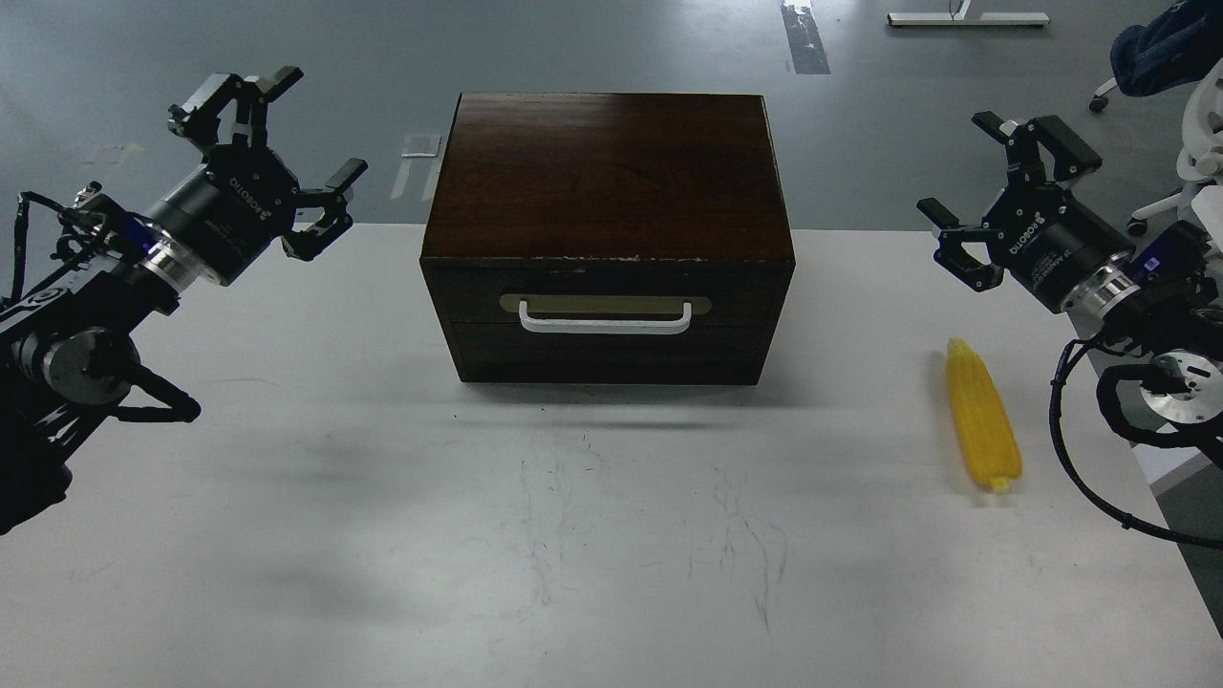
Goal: Put corn in drawer with both arms
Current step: 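Move the left gripper up and over toward the drawer handle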
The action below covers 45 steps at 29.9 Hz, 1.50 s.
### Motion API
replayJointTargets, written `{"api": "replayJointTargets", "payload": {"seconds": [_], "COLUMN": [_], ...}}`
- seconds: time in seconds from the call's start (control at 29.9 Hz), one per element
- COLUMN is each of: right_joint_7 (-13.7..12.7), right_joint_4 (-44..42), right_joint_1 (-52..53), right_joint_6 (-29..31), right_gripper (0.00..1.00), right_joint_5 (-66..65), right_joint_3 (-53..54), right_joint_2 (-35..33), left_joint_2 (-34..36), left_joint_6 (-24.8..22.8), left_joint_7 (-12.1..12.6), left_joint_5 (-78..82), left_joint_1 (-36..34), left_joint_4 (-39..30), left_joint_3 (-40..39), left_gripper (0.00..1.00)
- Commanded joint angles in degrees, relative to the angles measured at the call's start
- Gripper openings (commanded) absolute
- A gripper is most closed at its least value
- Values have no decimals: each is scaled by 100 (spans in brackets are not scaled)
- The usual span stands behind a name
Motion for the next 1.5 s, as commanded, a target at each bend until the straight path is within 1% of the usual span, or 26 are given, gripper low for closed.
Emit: {"api": "replayJointTargets", "payload": {"seconds": [0.0, 0.23, 0.37, 0.47, 0.57, 0.63, 0.7, 0.77, 0.84, 0.9, 0.97, 1.04, 1.17, 1.24, 1.3, 1.34, 1.44, 1.47], "right_joint_7": [5, 5, 5, 5, 5, 5, 5, 5, 5, 5, 5, 5, 5, 5, 5, 5, 5, 5], "right_joint_4": [0, 0, 0, 18, 18, 18, 18, 18, 18, 18, 18, 18, 18, 18, 18, 18, 18, 18], "right_joint_1": [-4, -4, -13, -13, -13, -4, -4, -4, -4, -4, -4, 4, 4, 4, 4, 4, -4, -4], "right_joint_6": [0, 0, 0, 0, 0, 0, 0, 0, 0, 0, 0, 0, 0, 0, 0, 0, 0, 0], "right_gripper": [100, 100, 100, 100, 100, 100, 100, 100, 100, 100, 100, 100, 100, 100, 100, 100, 100, 100], "right_joint_5": [1, 1, 1, 1, 1, 1, 1, 1, 1, 1, 1, 1, 1, 1, 1, 1, 1, 1], "right_joint_3": [9, 44, 71, 80, 88, 88, 88, 88, 88, 97, 97, 97, 106, 106, 106, 106, 123, 123], "right_joint_2": [-17, -52, -123, -131, -131, -131, -123, -123, -131, -158, -193, -211, -228, -228, -237, -237, -316, -342], "left_joint_2": [35, 105, 307, 491, 632, 659, 650, 589, 562, 440, 335, 211, -236, -377, -597, -728, -984, -1019], "left_joint_6": [0, 0, 0, 0, 0, 0, 0, 0, 0, 0, 0, 0, 0, 0, 0, 0, 0, 0], "left_joint_7": [-15, -7, -33, -7, -7, -24, -50, -129, -147, -156, -156, -165, -165, -174, -191, -252, -574, -574], "left_joint_5": [-9, -9, 0, 52, 499, 1210, 2263, 2809, 3092, 3941, 4784, 5358, 7053, 7469, 7970, 8268, 9172, 9367], "left_joint_1": [8, -27, -203, -632, -993, -1274, -1625, -1941, -2197, -2609, -2865, -3015, -3174, -3226, -3454, -3638, -4078, -4157], "left_joint_4": [-2, 7, 42, 42, 33, 24, -89, -238, -327, -633, -940, -1170, -1943, -2093, -2173, -2173, -2173, -2173], "left_joint_3": [-32, -41, -49, -6, 30, 30, -5, -6, 47, 91, 135, 153, 196, 293, 591, 871, 1618, 1751], "left_gripper": [98, 98, 98, 98, 98, 98, 98, 98, 98, 98, 98, 98, 98, 98, 98, 98, 98, 98]}}
